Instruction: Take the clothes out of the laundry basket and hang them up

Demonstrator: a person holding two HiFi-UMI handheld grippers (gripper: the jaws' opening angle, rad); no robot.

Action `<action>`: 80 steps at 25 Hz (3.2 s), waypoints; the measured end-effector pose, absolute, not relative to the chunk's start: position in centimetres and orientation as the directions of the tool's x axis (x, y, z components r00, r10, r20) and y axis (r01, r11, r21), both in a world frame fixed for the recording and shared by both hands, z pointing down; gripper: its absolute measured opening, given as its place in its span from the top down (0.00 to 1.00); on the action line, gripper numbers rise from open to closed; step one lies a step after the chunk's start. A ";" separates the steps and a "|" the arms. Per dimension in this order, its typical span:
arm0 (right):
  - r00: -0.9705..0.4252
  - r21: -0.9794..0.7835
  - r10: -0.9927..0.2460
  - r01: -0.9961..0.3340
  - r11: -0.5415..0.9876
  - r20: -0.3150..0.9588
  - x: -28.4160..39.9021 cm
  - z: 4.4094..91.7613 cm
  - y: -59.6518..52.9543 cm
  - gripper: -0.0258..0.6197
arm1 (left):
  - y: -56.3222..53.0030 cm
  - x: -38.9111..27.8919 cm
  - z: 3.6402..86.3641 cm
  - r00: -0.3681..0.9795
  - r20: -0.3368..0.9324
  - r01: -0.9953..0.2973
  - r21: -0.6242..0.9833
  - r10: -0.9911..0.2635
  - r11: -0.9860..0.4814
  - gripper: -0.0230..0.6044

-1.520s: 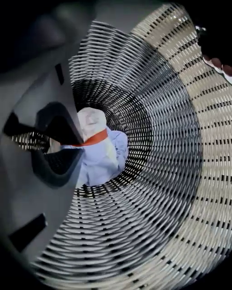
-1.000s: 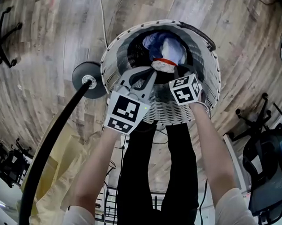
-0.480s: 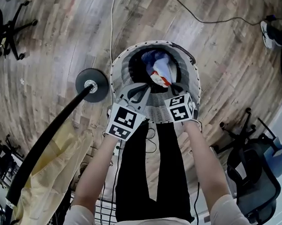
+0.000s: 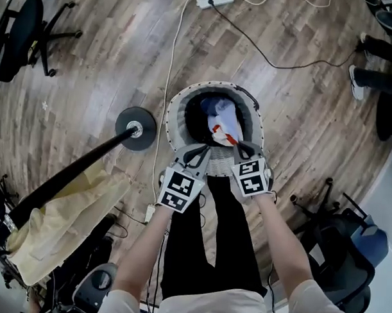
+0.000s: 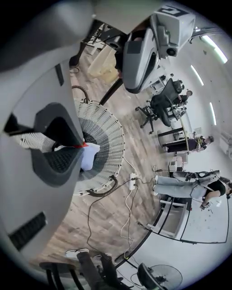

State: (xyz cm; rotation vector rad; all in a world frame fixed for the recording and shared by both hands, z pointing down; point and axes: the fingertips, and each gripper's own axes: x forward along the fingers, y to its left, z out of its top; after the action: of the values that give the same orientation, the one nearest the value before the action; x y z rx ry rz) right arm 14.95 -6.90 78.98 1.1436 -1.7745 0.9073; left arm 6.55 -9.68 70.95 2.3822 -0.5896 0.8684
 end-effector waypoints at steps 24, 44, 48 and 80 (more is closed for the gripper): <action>-0.548 -0.075 -0.577 -0.761 0.644 0.605 5.6 45.9 -8.5 0.94 | -4.9 -2.4 54.2 0.535 0.661 -0.797 0.187 -0.527 -0.575 0.91; -0.795 0.110 -0.555 -0.545 0.831 0.246 -1.6 23.8 -8.5 0.94 | -6.6 -6.4 38.6 0.424 0.405 -0.903 0.115 -0.810 -0.414 0.90; -0.828 0.129 -0.521 -0.504 0.854 0.207 -3.5 21.5 -7.7 0.94 | -6.7 -7.1 36.0 0.414 0.364 -0.907 0.091 -0.834 -0.411 0.81; -0.850 0.255 -0.524 -0.519 0.816 -0.054 -12.4 8.9 -9.0 0.94 | -2.5 -25.2 19.3 0.080 0.134 -0.947 -0.299 -0.988 -0.117 0.92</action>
State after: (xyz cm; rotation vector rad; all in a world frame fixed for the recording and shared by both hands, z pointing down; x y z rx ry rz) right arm -12.41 -8.96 8.86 0.8551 -2.9753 -0.4100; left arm -25.19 -2.49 19.30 2.4021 -2.1702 0.5001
